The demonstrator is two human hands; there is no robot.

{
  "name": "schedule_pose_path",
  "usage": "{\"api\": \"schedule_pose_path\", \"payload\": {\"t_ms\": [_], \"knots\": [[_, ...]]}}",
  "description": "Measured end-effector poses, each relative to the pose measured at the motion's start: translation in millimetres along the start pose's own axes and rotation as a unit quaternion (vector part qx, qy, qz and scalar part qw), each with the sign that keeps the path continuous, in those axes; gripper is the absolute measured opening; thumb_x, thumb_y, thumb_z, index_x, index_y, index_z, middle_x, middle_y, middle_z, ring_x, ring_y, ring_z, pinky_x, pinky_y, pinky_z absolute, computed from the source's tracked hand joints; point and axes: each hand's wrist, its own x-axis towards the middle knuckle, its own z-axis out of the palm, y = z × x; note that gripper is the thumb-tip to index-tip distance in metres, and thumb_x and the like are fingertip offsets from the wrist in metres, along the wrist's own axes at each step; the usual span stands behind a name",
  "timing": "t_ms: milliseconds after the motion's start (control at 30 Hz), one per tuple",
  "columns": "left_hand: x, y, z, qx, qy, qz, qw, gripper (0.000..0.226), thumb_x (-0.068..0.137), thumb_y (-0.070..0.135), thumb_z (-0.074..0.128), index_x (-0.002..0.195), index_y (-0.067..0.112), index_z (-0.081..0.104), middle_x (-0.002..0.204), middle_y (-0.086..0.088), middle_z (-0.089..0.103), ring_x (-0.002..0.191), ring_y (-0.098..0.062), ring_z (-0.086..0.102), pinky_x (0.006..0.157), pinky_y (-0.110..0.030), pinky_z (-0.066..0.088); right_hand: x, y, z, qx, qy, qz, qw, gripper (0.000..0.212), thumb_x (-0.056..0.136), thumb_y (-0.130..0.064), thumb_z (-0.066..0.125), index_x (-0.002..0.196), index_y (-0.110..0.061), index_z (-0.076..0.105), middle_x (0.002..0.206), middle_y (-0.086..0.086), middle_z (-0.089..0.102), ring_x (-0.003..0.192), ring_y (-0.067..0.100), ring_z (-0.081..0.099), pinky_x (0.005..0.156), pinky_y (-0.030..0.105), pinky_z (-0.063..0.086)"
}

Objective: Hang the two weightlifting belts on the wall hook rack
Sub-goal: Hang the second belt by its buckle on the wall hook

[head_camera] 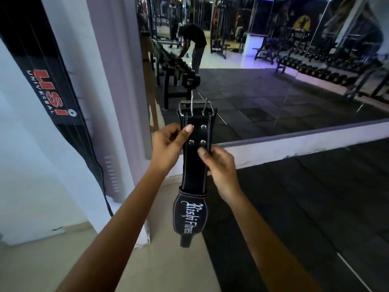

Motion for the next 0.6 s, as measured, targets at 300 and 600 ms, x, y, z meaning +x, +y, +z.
{"api": "schedule_pose_path", "payload": {"t_ms": [300, 600], "knots": [[-5.2, 14.7, -21.0, 0.021, 0.035, 0.004, 0.999, 0.050, 0.089, 0.029, 0.063, 0.063, -0.009, 0.043, 0.055, -0.013, 0.038, 0.052, -0.023, 0.036, 0.050, -0.038, 0.031, 30.8, -37.5, 8.7, 0.022, -0.065, -0.024, 0.997, 0.015, 0.084, -0.010, 0.070, 0.098, -0.007, 0.065, 0.093, 0.009, 0.071, 0.089, 0.023, 0.067, 0.086, 0.040, 0.054], [-13.2, 6.5, -57.2, 0.036, 0.068, -0.017, 0.997, 0.054, 0.087, 0.035, 0.064, 0.064, -0.009, 0.045, 0.054, -0.023, 0.038, 0.052, -0.023, 0.037, 0.050, -0.037, 0.032, -28.0, 40.9, 45.1, -0.026, -0.140, 0.048, 0.989, 0.022, 0.085, -0.014, 0.070, 0.099, 0.002, 0.068, 0.093, 0.011, 0.075, 0.085, 0.020, 0.072, 0.075, 0.030, 0.057]]}}
